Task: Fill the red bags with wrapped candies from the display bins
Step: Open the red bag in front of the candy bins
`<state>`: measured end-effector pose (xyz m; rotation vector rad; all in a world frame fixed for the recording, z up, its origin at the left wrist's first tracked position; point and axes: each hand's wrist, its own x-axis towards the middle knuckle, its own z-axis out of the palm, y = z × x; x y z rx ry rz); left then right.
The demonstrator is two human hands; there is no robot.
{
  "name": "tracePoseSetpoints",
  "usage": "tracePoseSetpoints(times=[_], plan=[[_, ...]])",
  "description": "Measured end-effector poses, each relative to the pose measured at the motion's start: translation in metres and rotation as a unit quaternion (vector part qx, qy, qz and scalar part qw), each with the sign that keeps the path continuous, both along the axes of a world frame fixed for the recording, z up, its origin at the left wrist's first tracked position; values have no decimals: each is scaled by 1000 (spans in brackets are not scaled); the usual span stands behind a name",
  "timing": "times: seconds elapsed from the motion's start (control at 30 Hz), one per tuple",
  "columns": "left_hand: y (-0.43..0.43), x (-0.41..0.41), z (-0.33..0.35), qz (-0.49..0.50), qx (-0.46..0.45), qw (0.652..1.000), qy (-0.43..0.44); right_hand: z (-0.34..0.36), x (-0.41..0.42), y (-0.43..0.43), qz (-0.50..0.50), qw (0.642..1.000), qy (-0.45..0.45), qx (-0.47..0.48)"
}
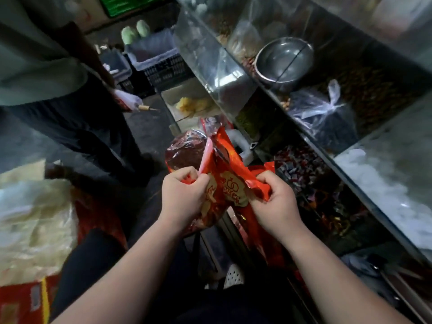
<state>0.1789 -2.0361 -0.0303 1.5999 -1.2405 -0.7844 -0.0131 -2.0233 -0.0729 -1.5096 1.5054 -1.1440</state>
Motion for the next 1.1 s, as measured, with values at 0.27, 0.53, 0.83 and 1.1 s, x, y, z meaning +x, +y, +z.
tracePoseSetpoints(times=[0.27,0.53,0.83,1.1], plan=[[-67,-15,-25,-113,56,991,35,-2,-11,-18,-34,998,-31,45],[-153,13,-83,-300,114,943,88,-10,41,-48,-135,986,-23,95],[-173,16,-88,-341,205,901,170,-12,105,-48,-295,943,-18,155],[-130,-14,-137,-312,185,908,211,-67,46,-30,-295,954,47,3]])
